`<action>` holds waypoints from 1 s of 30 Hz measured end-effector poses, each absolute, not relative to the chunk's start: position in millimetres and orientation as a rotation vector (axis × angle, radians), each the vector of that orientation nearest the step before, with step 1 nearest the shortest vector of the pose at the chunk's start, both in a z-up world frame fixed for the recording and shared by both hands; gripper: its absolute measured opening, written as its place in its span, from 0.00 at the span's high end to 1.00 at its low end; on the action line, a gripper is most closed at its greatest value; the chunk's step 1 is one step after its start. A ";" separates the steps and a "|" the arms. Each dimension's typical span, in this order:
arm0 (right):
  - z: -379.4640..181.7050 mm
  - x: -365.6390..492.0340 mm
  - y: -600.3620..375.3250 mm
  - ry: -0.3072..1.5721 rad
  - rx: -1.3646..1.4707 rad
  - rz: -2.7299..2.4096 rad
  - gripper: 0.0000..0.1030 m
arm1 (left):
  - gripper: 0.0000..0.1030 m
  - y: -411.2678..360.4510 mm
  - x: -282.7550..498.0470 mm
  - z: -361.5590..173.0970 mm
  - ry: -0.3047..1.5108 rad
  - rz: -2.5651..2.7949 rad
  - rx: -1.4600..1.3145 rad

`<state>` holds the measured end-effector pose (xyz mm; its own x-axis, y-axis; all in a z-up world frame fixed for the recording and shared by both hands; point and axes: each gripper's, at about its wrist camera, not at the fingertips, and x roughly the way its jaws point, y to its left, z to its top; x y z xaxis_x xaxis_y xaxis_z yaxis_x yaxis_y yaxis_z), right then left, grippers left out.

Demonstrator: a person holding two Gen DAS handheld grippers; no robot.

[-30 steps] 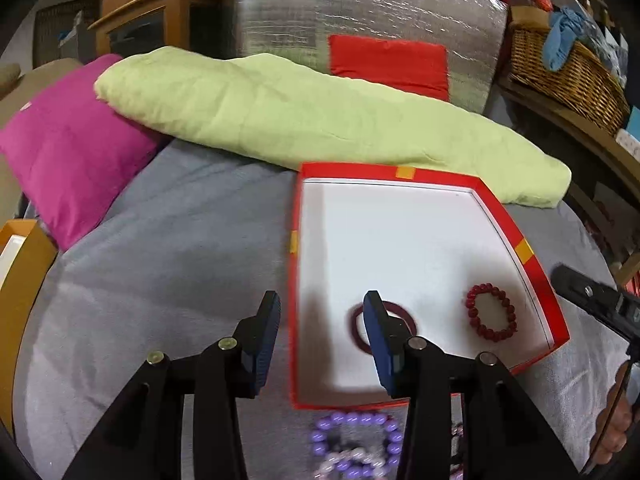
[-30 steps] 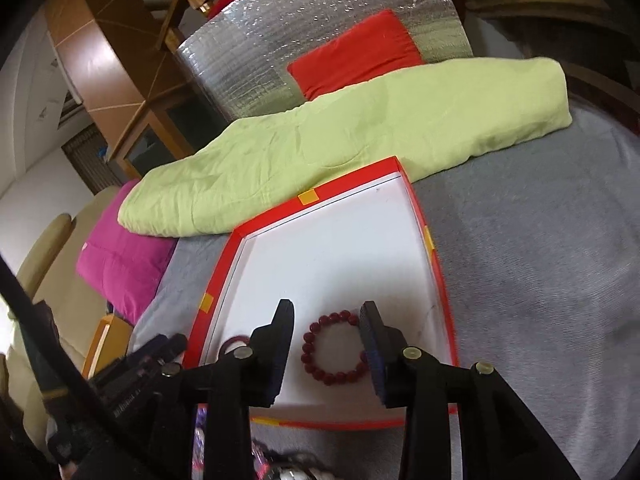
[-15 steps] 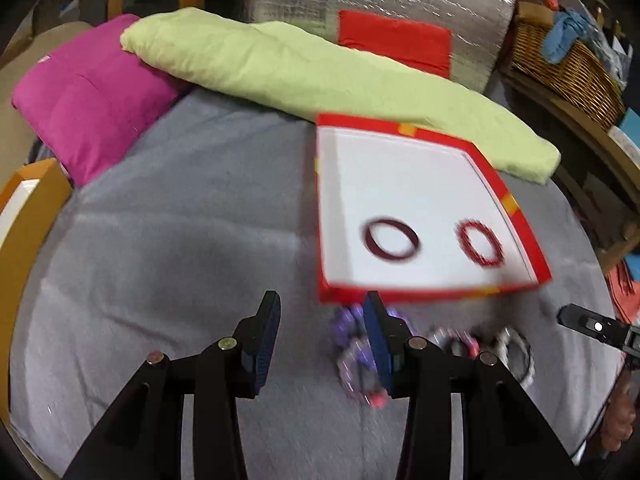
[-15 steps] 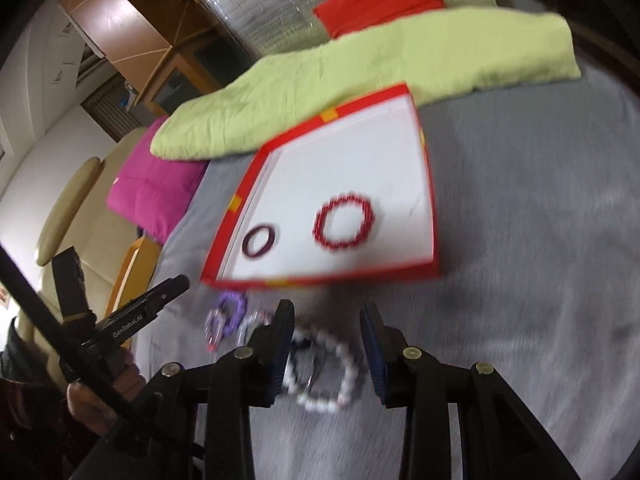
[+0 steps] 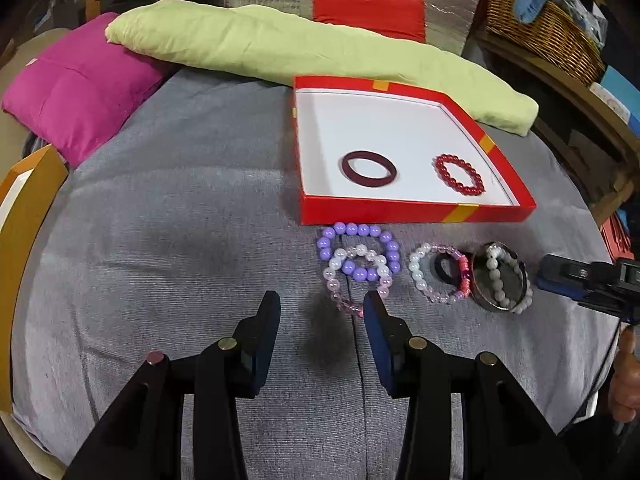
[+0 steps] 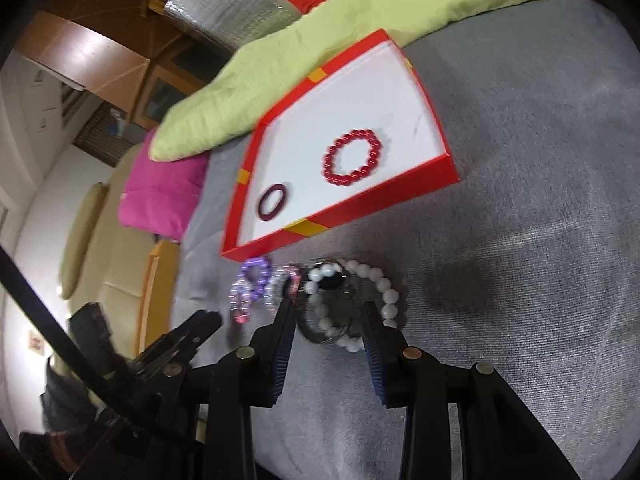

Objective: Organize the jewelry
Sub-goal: 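Lift both open tools out of the tray, then grasp the silver bangle with the right tool while the left tool grasps the pink clear-beaded bracelet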

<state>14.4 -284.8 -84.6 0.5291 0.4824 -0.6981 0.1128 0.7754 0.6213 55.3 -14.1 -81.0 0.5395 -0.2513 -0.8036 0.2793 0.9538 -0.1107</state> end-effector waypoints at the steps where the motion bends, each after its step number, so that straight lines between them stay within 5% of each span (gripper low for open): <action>1: -88.4 17.6 -284.4 1.018 0.681 0.231 0.64 | 0.57 -15.3 56.2 -81.6 0.952 -0.322 0.032; 5: -99.1 27.9 -279.6 1.058 0.668 0.194 0.68 | 0.57 -20.8 63.3 -84.9 0.967 -0.348 0.030; 11: -98.0 34.2 -272.2 1.053 0.596 0.164 0.94 | 0.57 -31.4 70.8 -88.3 0.979 -0.367 0.024; 16: -84.9 31.9 -271.8 1.008 0.547 0.176 0.94 | 0.58 -41.1 74.5 -91.4 0.970 -0.372 0.034; 21: -71.8 25.0 -282.3 0.951 0.568 0.202 0.94 | 0.82 -47.8 76.9 -94.7 0.972 -0.365 0.059; 29: -63.7 16.8 -320.1 0.887 0.651 0.122 0.94 | 0.86 -39.8 76.6 -86.9 0.925 -0.345 0.063; 30: -64.5 16.7 -324.9 0.885 0.665 0.107 0.94 | 0.93 -36.8 77.0 -85.2 0.921 -0.342 0.056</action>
<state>16.7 -324.9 -64.5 0.6423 0.3510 -0.6813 0.1790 0.7956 0.5787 77.0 -36.8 -85.2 0.5555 -0.2657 -0.7879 0.3130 0.9447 -0.0979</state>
